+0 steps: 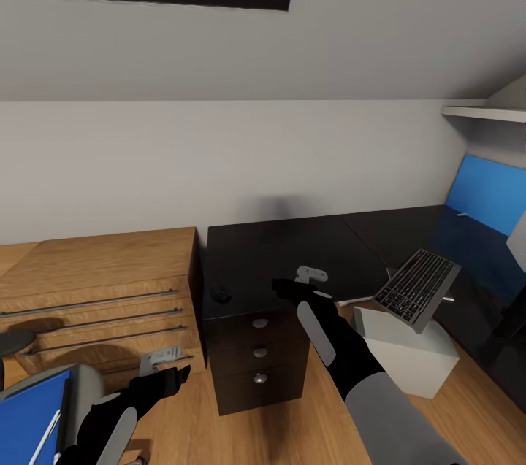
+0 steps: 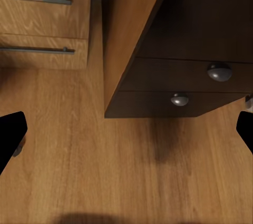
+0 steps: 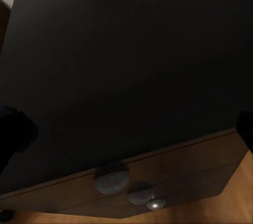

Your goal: In the bedroom, organize the workspace by keeping the computer under the desk, ensuring the monitor is on the desk, placing the keyboard on the desk next to the monitor, placing the mouse on the desk next to the keyboard, moving the folder from the swivel chair onto the desk next to the mouse, stacking the notebook on top of the folder with the pen on top of the notebook, and positioning the swivel chair next to the desk.

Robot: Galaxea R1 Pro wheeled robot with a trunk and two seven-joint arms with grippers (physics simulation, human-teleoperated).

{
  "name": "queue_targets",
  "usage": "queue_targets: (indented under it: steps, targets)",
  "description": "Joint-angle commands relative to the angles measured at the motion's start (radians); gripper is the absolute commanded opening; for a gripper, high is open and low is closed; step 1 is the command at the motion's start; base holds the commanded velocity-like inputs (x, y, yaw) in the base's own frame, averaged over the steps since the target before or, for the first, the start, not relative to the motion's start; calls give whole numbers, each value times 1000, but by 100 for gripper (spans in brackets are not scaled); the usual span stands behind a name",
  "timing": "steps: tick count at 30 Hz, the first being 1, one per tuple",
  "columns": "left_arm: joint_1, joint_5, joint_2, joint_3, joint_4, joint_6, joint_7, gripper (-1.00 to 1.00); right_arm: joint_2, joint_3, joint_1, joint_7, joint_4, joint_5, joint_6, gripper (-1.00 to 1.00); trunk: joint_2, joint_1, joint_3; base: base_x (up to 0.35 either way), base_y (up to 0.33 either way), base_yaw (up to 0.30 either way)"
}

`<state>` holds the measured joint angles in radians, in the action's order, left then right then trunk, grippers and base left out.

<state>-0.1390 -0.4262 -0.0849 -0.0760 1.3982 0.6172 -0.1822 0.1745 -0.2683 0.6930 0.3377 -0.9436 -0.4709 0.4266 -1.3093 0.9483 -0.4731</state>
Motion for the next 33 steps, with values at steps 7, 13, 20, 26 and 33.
queue_targets:
  steps: [7, 13, 20, 26, 33]
  targets:
    - [-1, -11, -1, -2, 3, 1, -10, 100, 0, 0, 1, 8, 1, -9, 1, 100, -1, 0, -1, 0, 0, -168]
    - [-1, -11, -1, -2, 4, 1, -10, 100, 0, 0, 1, 7, 1, -10, 1, 100, -1, 0, -1, 0, 0, -235]
    - [-1, -11, -1, -2, 4, 1, -10, 100, 0, 0, 2, 9, 0, -9, 1, 100, -1, 0, -1, 0, 0, -38]
    - [-1, -12, 0, 1, 27, 3, -10, 100, 0, 2, 2, 6, 1, -10, -20, 100, -1, 0, -1, 0, 0, -2]
    - [-1, -15, 2, 4, 71, 5, -11, 100, 0, 1, -5, 11, 45, -62, -227, 100, -8, 4, -4, 0, 0, 0]
